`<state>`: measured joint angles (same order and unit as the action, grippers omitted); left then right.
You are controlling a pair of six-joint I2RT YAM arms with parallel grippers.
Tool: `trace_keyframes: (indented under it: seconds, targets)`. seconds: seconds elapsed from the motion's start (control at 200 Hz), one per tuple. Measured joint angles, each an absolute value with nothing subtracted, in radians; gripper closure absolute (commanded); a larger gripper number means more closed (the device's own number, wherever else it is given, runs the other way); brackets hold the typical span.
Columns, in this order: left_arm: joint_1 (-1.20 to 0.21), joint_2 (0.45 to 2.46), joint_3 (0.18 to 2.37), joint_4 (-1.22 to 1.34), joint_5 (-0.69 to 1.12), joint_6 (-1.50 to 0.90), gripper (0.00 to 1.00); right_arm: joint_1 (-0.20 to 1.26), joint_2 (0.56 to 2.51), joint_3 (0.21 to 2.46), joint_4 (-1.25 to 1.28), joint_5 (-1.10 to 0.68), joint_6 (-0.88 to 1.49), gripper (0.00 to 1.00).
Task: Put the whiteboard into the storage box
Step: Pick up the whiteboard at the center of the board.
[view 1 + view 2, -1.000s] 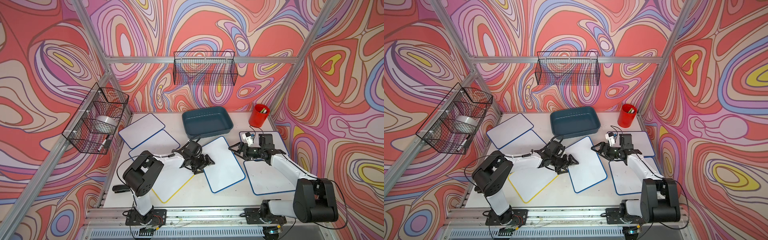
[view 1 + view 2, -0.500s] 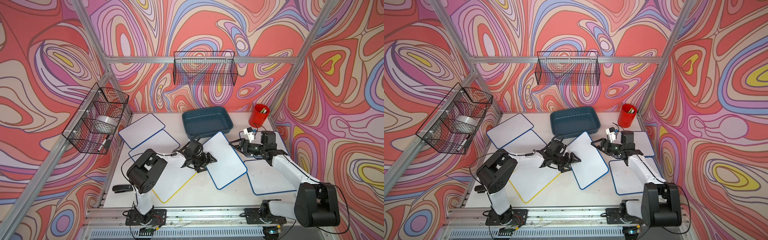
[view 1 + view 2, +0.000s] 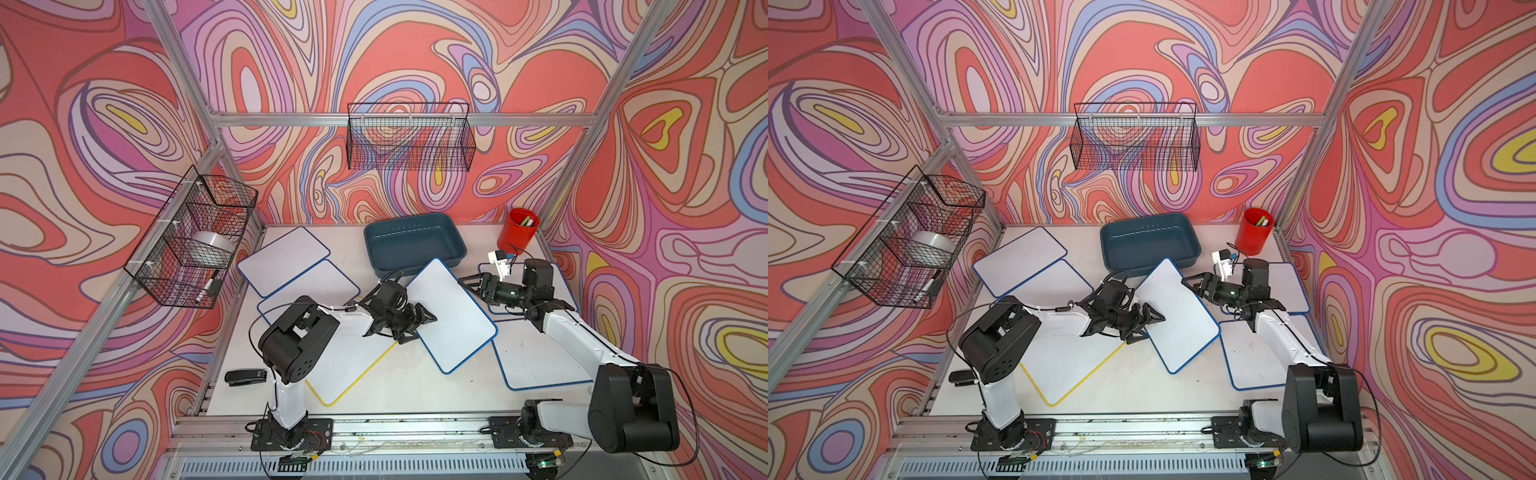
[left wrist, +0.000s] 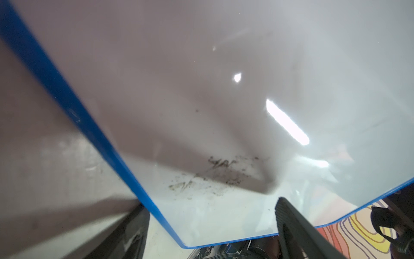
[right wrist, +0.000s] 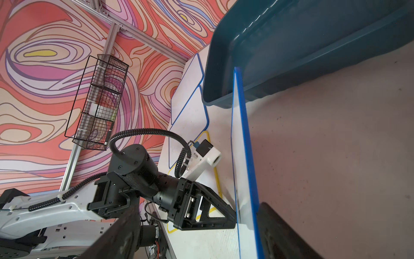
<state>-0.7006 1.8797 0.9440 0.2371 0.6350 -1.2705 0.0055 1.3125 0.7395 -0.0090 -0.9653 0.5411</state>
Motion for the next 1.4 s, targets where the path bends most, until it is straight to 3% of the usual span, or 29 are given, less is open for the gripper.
trace_keyframes:
  seconds: [0.351, 0.756, 1.162, 1.247, 1.397]
  targets:
    - [-0.707, 1.899, 0.947, 0.303, 0.616, -1.285, 0.18, 0.018, 1.332, 0.692, 0.086, -0.996, 0.631, 0.17]
    - [-0.714, 1.940, 0.974, 0.464, 0.556, -1.283, 0.18, 0.062, 1.383, 0.597, -0.083, -1.098, 0.726, 0.18]
    - [-0.713, 1.940, 0.973, 0.476, 0.549, -1.275, 0.18, 0.063, 1.372, 0.798, -0.463, -0.974, 0.524, 0.18]
    - [-0.711, 1.940, 0.973, 0.476, 0.549, -1.267, 0.18, 0.062, 1.362, 0.825, -0.521, -0.939, 0.488, 0.22]
    - [-0.700, 1.932, 0.971, 0.464, 0.548, -1.244, 0.18, 0.064, 1.356, 0.840, -0.603, -0.873, 0.445, 0.40]
